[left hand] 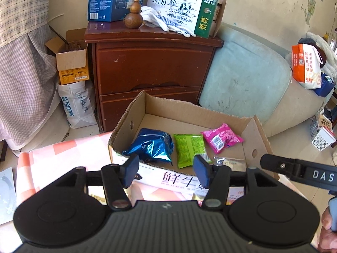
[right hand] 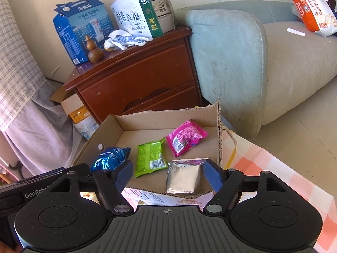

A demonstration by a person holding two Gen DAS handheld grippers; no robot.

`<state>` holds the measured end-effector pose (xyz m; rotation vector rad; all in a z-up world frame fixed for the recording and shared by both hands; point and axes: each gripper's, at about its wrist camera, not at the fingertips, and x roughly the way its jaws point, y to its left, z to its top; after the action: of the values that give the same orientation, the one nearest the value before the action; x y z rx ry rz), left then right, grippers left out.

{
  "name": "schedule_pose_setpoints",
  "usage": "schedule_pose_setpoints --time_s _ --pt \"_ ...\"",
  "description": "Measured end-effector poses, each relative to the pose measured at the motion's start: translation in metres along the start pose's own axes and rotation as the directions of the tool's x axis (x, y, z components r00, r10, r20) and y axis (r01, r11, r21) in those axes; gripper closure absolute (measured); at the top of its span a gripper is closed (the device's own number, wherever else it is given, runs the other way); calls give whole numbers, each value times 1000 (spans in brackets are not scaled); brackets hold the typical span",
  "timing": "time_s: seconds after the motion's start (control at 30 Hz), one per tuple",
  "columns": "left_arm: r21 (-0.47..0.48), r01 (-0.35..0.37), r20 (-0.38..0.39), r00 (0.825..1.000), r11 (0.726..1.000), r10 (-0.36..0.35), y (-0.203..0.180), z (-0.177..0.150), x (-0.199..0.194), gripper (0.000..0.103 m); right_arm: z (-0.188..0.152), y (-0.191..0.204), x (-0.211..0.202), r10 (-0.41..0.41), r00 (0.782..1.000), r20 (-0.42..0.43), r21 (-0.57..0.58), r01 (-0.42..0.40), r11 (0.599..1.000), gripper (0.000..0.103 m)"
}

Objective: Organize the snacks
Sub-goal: 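Withdraw both grippers from the box toward the snacks on the tablecloth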

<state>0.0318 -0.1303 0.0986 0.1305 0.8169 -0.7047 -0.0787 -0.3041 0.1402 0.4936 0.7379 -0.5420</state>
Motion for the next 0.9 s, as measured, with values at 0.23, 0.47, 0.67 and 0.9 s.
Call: schedule_pose_setpoints --time_s 0.23,0.47,0.67,0.9 --pt "-9 -31 -63 998 999 30 22 -23 -15 46 -28 -7 -11 -47 996 -82 -19 45 999 23" --pt "-34 -86 -111 990 996 81 56 -51 -33 46 -54 -9 -20 -67 988 -139 -43 61 997 17" --pt "-73 -122 -159 981 990 109 80 -76 -42 45 -68 -15 -20 -81 980 -182 -8 81 997 15" --pt "-63 -170 -202 967 984 154 91 -99 -43 43 -80 -26 -15 -123 965 -233 28 133 991 10"
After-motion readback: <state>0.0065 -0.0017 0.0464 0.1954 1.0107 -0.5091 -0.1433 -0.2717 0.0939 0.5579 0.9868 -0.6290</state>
